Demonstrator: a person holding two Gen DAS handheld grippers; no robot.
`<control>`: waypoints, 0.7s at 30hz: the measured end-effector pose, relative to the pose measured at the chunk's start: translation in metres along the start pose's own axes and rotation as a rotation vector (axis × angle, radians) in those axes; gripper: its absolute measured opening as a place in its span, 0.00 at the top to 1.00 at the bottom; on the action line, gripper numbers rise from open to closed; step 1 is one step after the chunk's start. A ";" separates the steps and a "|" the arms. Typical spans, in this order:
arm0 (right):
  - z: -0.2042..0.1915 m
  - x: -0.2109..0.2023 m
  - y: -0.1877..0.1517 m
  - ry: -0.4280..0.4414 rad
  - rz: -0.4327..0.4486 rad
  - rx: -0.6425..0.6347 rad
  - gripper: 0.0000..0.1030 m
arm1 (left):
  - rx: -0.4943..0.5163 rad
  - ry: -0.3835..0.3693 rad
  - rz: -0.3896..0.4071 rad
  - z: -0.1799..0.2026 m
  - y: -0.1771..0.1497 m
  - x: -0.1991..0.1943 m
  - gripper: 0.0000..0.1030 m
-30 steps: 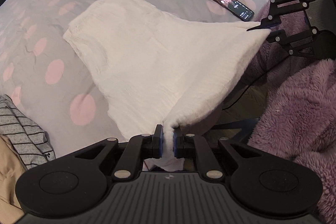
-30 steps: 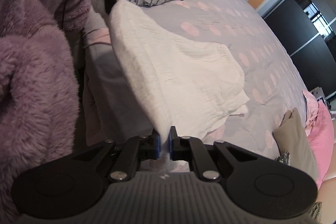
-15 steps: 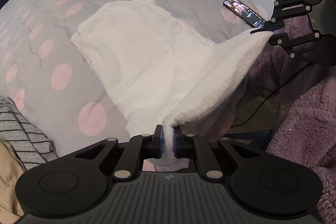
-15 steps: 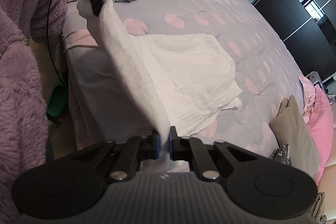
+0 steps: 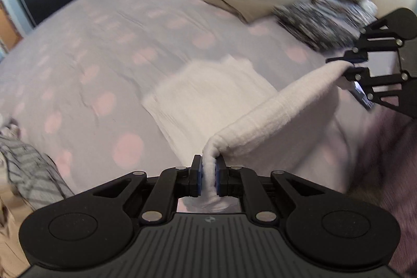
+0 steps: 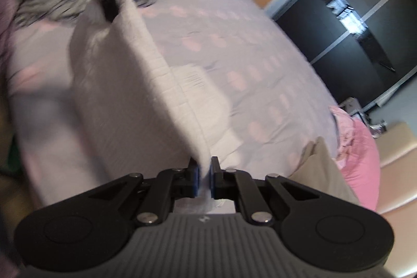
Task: Fold clothes
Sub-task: 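Lift the white garment with both grippers and fold it in half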
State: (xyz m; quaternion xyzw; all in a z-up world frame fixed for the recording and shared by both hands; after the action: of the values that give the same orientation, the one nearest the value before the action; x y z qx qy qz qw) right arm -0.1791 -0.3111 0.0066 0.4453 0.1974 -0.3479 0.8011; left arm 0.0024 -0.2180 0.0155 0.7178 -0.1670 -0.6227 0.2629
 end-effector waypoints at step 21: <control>0.079 0.205 -0.010 0.063 -0.185 0.376 0.91 | -0.205 0.072 -0.057 -0.078 0.051 0.167 0.92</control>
State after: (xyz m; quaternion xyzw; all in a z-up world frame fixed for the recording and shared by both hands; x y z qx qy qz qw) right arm -0.0462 -0.4604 -0.0858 0.5774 0.1940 -0.4365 0.6622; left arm 0.1117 -0.3406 -0.0827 0.7134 -0.0724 -0.6177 0.3230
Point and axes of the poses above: each gripper's, at about its wrist camera, not at the fingertips, and x roughly the way its jaws point, z to its right, y to its top, the point moved 5 cm from there along x, roughly the way its jaws point, and after that the axes turned 4 degrees about z, right-handed, at the moved point
